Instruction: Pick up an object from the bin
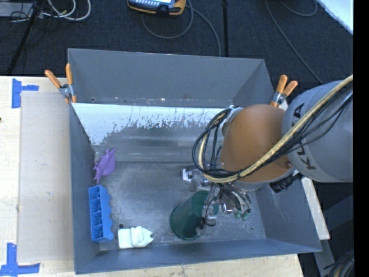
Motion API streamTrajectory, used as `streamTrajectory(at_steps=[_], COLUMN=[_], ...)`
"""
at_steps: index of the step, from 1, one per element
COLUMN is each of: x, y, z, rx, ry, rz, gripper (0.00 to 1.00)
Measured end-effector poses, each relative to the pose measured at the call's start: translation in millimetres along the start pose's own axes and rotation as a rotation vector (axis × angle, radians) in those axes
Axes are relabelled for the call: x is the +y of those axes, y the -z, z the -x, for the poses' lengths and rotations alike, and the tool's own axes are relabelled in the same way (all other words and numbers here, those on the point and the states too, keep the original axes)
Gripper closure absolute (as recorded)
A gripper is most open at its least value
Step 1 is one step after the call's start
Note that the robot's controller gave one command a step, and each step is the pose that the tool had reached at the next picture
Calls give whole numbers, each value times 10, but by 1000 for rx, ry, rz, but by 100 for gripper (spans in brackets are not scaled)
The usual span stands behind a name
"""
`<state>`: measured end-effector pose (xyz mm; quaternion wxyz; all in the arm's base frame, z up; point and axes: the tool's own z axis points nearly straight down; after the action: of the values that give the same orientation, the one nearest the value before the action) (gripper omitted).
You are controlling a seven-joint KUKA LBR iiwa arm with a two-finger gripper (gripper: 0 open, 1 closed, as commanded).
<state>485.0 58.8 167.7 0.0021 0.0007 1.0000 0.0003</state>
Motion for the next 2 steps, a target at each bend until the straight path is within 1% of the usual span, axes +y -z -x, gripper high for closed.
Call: streamTrajectory(at_steps=[1, 2], x=[-1, -12], y=[-32, -312], z=[-11, 49], rx=[6, -10], ry=[0, 277], rz=[0, 10], gripper=[0, 0])
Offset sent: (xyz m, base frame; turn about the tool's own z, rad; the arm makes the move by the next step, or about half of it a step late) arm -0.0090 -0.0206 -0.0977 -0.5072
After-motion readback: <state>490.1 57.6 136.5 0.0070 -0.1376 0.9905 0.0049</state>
